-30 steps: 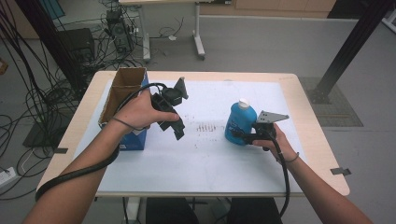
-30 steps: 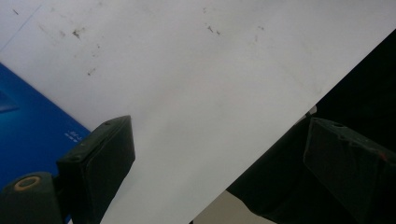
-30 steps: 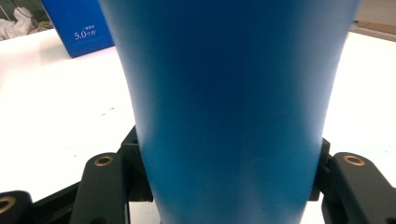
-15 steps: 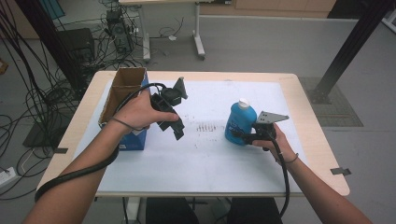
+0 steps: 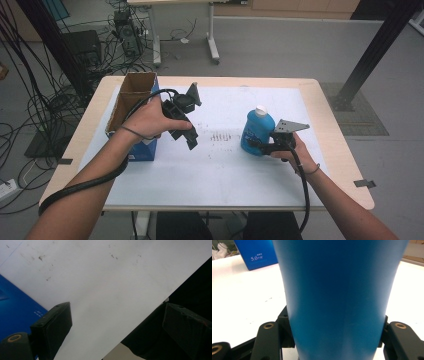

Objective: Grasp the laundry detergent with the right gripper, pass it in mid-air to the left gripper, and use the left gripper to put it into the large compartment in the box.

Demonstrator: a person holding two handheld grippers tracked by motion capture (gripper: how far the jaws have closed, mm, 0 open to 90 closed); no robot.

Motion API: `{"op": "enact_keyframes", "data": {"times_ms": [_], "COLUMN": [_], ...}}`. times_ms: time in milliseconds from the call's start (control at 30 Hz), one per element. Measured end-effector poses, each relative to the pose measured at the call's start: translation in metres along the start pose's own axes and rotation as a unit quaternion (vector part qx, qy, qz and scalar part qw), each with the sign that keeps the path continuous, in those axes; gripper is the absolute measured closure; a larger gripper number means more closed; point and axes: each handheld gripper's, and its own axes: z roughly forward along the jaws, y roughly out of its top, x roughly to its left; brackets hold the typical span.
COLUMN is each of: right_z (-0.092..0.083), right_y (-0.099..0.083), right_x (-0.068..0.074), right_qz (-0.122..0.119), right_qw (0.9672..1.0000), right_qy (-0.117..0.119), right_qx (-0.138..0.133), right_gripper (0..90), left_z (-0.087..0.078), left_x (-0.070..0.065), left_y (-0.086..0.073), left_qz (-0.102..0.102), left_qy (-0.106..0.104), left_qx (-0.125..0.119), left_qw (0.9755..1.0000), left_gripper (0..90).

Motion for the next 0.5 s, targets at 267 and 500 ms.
{"op": "enact_keyframes", "data": {"times_ms": [267,500], "right_z": [0.0000,0.0000], "right_y": [-0.0001,-0.0004], "right_x": [0.0005,0.0006], "right_qz": [-0.001,0.000], "right_qw": [1.0000,1.0000], "right_qy": [-0.001,-0.002], "right_qx": [-0.002,-0.003], "right_gripper": [40.8,40.9], "left_z": [0.0001,-0.0007], "left_x": [-0.0010,-0.0015], "left_y": [0.0012,0.0011], "left_qz": [0.001,0.001], "left_qy": [0.001,0.002], "left_qx": [0.001,0.001], "left_qw": [1.0000,1.0000], "left_gripper": [9.1,9.1]}}
